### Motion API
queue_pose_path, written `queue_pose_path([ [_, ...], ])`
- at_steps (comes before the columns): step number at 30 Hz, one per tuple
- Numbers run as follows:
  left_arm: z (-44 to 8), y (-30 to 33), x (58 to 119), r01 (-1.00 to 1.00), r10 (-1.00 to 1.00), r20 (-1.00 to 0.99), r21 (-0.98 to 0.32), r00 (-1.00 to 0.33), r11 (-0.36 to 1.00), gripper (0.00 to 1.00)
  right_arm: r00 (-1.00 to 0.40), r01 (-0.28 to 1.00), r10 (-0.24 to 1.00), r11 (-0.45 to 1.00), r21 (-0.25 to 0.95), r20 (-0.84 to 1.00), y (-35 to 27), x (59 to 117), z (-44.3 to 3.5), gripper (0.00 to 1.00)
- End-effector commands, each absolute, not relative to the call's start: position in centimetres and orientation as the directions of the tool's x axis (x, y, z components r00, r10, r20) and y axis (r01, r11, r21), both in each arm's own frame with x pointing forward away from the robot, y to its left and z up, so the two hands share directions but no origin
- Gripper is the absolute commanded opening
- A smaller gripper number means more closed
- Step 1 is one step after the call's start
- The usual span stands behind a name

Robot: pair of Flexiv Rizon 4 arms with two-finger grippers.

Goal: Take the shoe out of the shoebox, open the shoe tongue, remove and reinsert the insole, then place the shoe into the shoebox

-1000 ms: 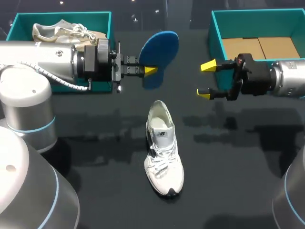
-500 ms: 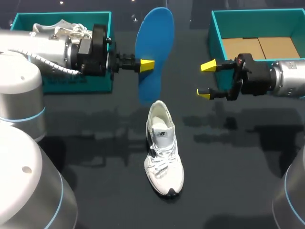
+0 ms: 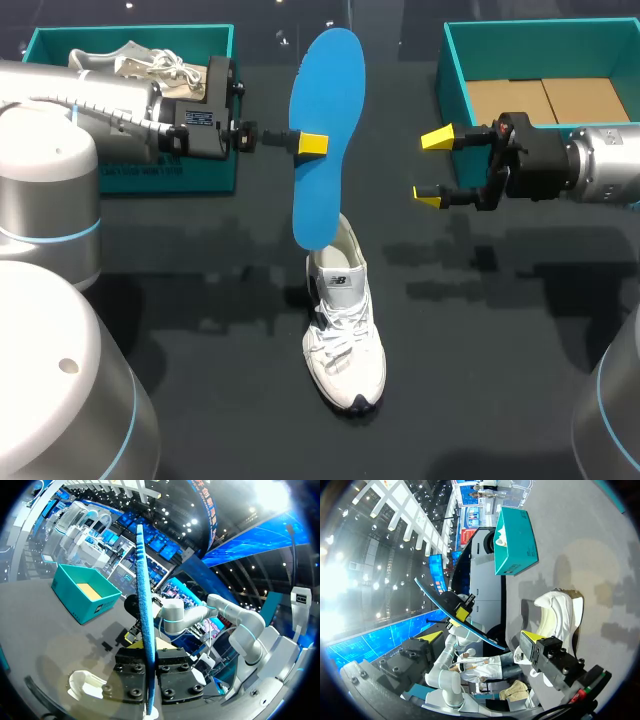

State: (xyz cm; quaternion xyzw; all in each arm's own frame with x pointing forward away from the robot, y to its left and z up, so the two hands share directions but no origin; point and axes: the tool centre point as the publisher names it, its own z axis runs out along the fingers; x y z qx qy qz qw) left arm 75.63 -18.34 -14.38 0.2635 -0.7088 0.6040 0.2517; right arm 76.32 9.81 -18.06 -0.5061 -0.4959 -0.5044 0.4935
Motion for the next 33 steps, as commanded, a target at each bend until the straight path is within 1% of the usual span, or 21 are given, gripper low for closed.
queue_pose_path([
  [1,-15.5,-19.7,76.7,-0.814,-0.086,0.811,-0.568,-0.579,0.121,0.0,0.0,1.0,0.007,-0.024,0.0,1.0,9.9,76.2,-18.0,1.0],
  [7,-17.1,-20.9,78.0,-0.905,-0.111,0.898,-0.421,-0.425,0.059,0.0,0.0,1.0,0.007,-0.024,0.0,1.0,9.9,76.2,-18.0,1.0],
  [12,-18.1,-21.5,78.6,-0.951,-0.103,0.946,-0.306,-0.308,0.034,0.0,0.0,1.0,0.007,-0.024,0.0,1.0,9.9,76.2,-18.0,1.0],
  [28,-19.8,-22.1,79.0,-0.995,-0.072,0.993,-0.095,-0.096,0.011,0.0,0.0,1.0,0.007,-0.024,0.0,1.0,9.9,76.2,-18.0,1.0],
  [33,-20.3,-22.0,79.2,-0.999,-0.063,0.997,-0.05,-0.05,0.003,0.0,-0.027,0.999,0.132,-0.028,0.031,0.991,9.2,75.9,-17.0,1.0],
])
